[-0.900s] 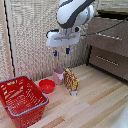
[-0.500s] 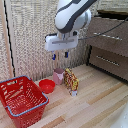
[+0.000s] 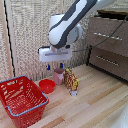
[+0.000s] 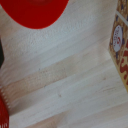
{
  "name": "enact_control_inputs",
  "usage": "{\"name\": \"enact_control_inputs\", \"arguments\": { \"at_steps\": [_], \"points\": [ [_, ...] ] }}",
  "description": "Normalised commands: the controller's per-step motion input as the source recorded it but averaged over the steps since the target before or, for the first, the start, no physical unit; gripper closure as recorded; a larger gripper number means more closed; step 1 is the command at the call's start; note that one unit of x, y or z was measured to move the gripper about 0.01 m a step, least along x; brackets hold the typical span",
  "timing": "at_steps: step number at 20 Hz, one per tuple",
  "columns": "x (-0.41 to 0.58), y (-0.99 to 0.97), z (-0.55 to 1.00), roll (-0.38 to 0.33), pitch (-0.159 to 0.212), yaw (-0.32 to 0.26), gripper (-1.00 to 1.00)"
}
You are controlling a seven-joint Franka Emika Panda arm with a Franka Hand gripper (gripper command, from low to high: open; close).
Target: Move your gripper in the direction of the red bowl and clutch it softly. Cautiously raise the red bowl up from the surface. Hover the red bowl above the basket and gently bring it down inside. Let go of the gripper's grasp when the red bowl is within the basket.
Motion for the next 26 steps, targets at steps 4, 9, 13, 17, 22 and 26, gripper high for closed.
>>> {"name": "enact_control_inputs", "arguments": {
  "at_steps": [4,9,13,17,22,26],
  "points": [
    [0.0,0.21,-0.53,-0.014,0.046,-0.155,-1.0],
    [0.0,0.21,-0.51,-0.034,0.015,-0.116,-1.0],
    [0.0,0.04,-0.37,-0.003,0.0,-0.085,-1.0],
    [0.0,0.0,-0.31,0.003,-0.007,-0.081,-1.0],
    [-0.023,0.0,-0.17,0.0,-0.022,-0.003,1.0],
    [-0.004,0.0,-0.01,0.0,0.0,0.0,1.0]
  ]
}}
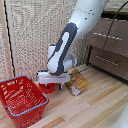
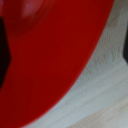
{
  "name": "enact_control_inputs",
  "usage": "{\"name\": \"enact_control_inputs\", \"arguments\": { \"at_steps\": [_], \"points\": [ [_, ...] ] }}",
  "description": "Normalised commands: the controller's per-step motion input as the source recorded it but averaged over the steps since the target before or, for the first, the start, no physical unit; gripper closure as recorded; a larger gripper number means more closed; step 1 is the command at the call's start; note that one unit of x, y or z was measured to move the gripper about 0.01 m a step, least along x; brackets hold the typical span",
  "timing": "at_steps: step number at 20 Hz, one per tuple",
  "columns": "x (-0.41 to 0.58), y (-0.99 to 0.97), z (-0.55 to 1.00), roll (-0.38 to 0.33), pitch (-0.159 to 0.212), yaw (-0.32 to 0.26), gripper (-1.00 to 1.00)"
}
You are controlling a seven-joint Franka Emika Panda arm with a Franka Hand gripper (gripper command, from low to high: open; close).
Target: Move your gripper in the direction of the red bowl and clutch it softly. Cautiously raise the red bowl up from the surface. Hover the red bowl above the basket and gently bring it down inside. Let go of the gripper's grasp when the red bowl is within the basket.
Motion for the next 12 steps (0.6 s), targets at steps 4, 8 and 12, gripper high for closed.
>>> {"name": "enact_control_inputs", "arguments": {
  "at_steps": [4,8,12],
  "points": [
    [-0.011,0.01,0.0,0.0,-0.003,0.0,1.0],
    [0.042,0.0,0.13,0.0,-0.031,0.0,1.0],
    [0.18,0.0,0.49,0.003,0.008,0.0,1.0]
  ]
}}
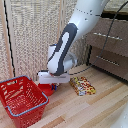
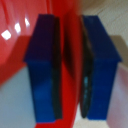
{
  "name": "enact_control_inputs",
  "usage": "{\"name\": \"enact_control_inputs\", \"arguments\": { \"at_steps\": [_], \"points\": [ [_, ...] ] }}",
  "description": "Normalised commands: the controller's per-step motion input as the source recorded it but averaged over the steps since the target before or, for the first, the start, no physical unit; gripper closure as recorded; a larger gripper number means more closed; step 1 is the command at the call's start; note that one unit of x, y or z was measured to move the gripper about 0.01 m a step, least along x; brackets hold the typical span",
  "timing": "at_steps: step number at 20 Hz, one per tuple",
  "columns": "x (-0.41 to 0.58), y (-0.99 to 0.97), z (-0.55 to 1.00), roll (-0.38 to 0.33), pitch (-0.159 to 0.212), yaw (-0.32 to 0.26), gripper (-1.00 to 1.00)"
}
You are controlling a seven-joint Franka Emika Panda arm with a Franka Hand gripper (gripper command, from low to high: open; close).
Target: Move your gripper in the direction of the red bowl and clutch it softly. Cautiously raise the red bowl up from the surface. Hover the red bowl above the basket and gently bring it down inside. Let go of the gripper's grasp when the red bowl is within the basket.
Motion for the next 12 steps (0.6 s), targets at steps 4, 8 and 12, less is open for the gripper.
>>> {"name": "enact_control_inputs", "arguments": {
  "at_steps": [4,8,12],
  "points": [
    [0.254,-0.01,0.67,0.014,0.053,0.0,1.0],
    [0.263,-0.02,0.76,0.042,0.104,0.0,1.0],
    [0.231,-0.03,0.79,0.065,0.138,0.0,1.0]
  ]
}}
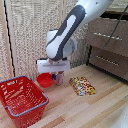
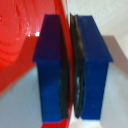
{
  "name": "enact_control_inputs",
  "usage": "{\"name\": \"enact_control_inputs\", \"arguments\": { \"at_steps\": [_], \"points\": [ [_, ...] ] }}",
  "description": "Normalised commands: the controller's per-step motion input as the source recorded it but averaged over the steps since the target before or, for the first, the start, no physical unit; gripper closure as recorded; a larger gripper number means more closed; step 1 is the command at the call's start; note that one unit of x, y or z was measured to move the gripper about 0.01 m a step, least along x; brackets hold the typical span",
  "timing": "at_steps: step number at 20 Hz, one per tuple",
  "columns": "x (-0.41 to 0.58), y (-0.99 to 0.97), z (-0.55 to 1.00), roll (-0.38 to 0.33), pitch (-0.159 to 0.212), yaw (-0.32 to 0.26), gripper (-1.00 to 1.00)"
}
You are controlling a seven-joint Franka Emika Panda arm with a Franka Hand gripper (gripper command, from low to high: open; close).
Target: Move your gripper in the direction of the red bowl and clutch it softly. Cautiously raise the red bowl up from the surface. Hover the red bowl above the basket and gently bring it down inside. Let go of the gripper's grasp when the red bowl is within the basket.
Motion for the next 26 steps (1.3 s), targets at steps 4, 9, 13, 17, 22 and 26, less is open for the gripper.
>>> {"name": "enact_control_inputs", "arguments": {
  "at_steps": [4,9,13,17,22,26],
  "points": [
    [0.211,-0.01,0.78,0.064,0.144,0.0,1.0],
    [0.056,0.23,0.74,0.06,0.114,0.018,1.0],
    [0.0,0.47,0.62,0.044,0.034,0.046,1.0],
    [0.0,0.66,0.53,0.036,0.016,0.055,1.0],
    [0.0,0.76,0.32,0.009,0.001,0.05,1.0],
    [-0.004,0.72,0.12,0.0,0.004,0.074,1.0]
  ]
}}
